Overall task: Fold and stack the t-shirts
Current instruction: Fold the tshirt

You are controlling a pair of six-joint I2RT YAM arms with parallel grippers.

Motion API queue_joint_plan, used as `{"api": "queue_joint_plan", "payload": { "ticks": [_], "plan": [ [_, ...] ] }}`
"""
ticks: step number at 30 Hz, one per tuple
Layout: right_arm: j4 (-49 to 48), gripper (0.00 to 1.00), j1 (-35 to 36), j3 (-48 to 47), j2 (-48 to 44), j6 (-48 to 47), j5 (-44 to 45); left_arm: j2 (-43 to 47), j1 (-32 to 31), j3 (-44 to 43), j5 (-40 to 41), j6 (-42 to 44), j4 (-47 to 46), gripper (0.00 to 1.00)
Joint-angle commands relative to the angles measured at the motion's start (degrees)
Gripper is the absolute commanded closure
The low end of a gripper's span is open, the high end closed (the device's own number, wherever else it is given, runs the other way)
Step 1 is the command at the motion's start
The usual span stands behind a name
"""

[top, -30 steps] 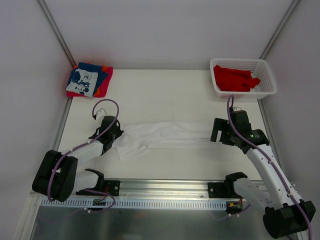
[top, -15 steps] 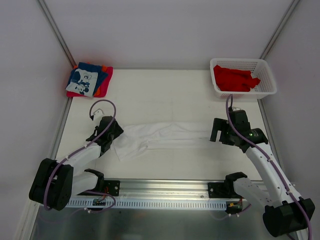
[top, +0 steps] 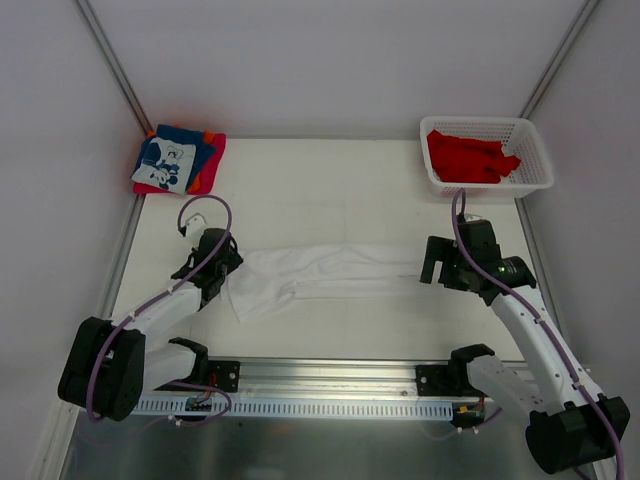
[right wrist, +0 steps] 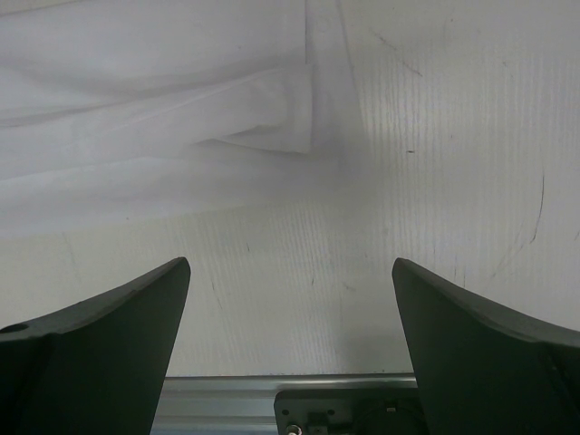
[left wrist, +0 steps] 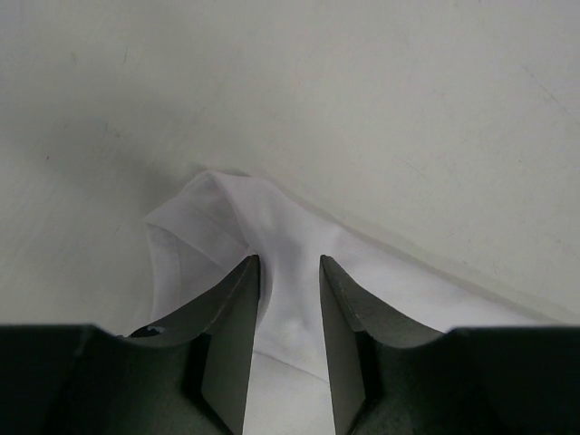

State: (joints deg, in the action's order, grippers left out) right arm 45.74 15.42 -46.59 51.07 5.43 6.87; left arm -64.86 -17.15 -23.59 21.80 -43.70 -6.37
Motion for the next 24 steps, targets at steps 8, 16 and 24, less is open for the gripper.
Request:
{"api": "queue_joint_plan", "payload": {
  "ticks": [8, 16, 24],
  "plan": [
    [0.14, 0.01, 0.22, 0.18, -0.27, -0.69, 1.12, -0.53, 0.54, -1.98, 2.54, 1.08, 0.48, 0.67],
    [0.06, 0.0, 0.22, 0.09, -0.62, -0.86, 1.12, -2.19, 0.62, -1.89, 2.37, -0.15, 0.31, 0.97],
    [0.06, 0.0, 0.22, 0.18, -0.53, -0.86, 1.39, -3.7, 0.54, -2.16, 2.54, -0.33, -0.04, 1.0]
  ]
}}
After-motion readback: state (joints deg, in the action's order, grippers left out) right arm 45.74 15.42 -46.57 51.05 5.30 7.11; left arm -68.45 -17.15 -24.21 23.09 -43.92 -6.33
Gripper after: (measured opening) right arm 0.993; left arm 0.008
